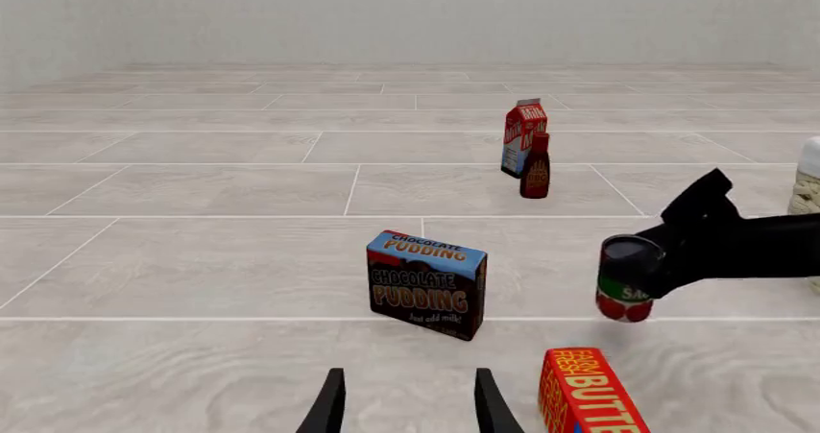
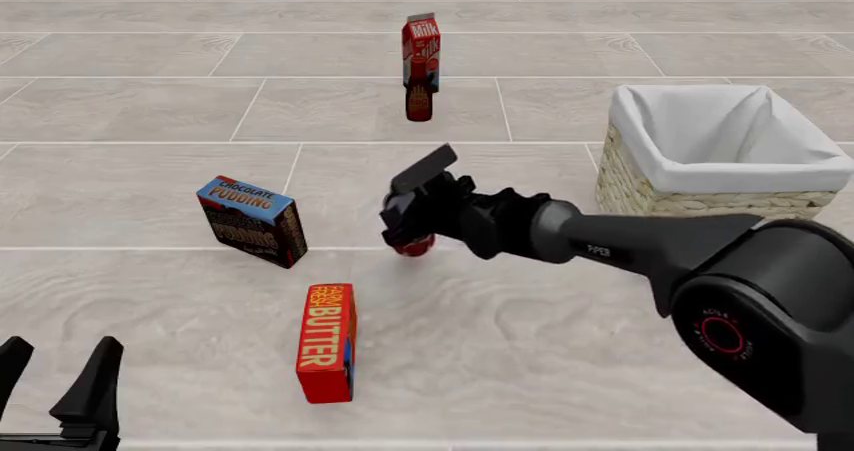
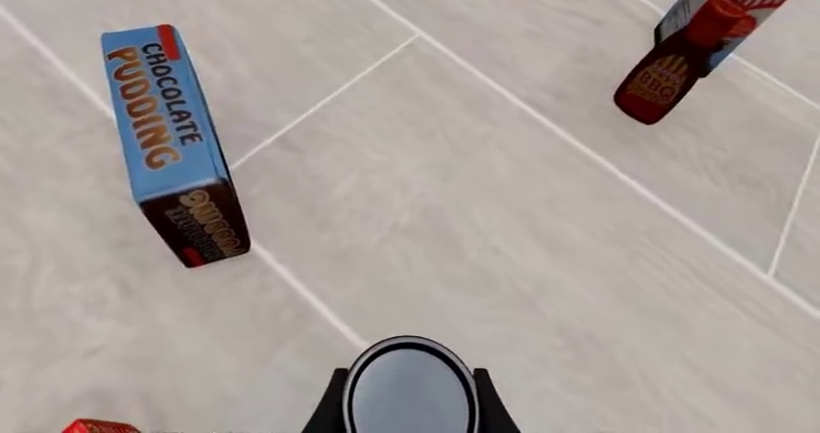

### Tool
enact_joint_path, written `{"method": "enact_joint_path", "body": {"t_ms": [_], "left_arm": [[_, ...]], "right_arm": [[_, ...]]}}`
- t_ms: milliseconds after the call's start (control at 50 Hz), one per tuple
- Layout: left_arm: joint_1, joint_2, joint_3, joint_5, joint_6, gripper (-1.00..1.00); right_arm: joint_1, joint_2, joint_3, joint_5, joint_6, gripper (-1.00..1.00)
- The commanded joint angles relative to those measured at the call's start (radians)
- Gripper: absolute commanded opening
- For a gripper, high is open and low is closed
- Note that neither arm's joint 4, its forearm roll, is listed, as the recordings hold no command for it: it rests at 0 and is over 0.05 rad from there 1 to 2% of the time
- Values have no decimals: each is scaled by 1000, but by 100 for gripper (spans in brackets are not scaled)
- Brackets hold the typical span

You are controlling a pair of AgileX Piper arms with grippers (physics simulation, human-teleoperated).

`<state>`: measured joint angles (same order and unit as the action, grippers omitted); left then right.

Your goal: Pick the tomato sauce and place it in the basket.

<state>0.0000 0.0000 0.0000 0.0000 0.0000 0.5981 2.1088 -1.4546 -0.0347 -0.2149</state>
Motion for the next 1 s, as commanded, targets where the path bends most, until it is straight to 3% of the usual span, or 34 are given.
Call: {"method": "enact_joint_path", "body": {"t_ms": [20,420,1000], "left_arm": [[0,0,0,0,0,100],[0,0,0,0,0,100],[0,0,0,0,0,100]], "right_arm": [[-21,-64,19,16,19,-100],[-66,-177,-8,108,35,-100],[-155,-338,-54,199,-2,-100]]}}
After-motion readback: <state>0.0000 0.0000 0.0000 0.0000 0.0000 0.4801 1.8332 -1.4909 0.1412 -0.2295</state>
